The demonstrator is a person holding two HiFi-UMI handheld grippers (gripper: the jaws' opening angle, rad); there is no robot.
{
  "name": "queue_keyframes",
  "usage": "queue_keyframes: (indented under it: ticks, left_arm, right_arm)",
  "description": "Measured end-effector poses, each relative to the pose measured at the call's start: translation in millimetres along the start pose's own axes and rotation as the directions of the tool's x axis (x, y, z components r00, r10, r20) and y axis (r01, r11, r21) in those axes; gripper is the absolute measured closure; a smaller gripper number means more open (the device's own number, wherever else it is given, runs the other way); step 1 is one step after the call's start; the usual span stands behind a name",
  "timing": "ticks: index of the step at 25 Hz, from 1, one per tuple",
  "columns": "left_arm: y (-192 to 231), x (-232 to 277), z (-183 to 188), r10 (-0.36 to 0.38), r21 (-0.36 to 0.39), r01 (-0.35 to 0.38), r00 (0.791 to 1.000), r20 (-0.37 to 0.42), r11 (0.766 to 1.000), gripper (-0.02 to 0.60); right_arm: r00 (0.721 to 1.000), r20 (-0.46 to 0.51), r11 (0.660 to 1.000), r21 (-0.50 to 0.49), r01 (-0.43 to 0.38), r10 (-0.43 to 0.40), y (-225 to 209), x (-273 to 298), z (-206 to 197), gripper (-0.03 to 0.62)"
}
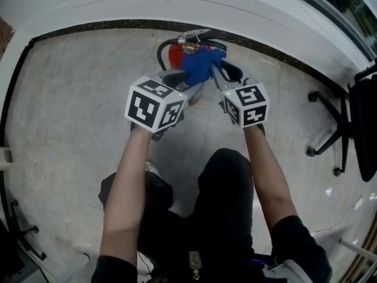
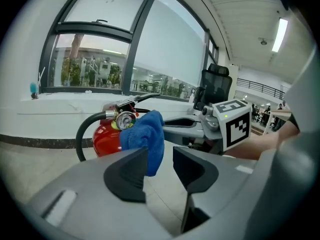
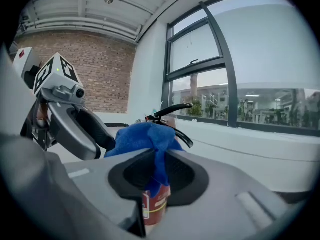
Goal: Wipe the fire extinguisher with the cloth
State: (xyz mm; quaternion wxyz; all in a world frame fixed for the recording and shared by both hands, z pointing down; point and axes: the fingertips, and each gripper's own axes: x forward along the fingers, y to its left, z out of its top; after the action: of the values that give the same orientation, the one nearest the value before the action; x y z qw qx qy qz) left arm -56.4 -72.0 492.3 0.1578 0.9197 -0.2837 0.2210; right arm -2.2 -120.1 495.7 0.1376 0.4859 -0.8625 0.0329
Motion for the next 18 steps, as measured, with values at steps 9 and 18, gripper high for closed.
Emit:
queue_keyframes:
  ticks: [9, 18]
  left_arm:
    - [2, -6, -3, 0.019, 0.02, -0.019, 1.0, -0.018, 1.0, 0.415]
    - [7, -10, -7, 0.032, 0.021, -0.032, 0.999, -0.034, 0.999, 0.416]
  right_arm:
    - [1.0, 0.028, 0.995, 0.1, 0.008, -0.011, -21, 18, 14, 0.536]
    - [0.996, 0.048, 0.95, 0.305, 0.062, -0.08, -37, 15, 1, 0.536]
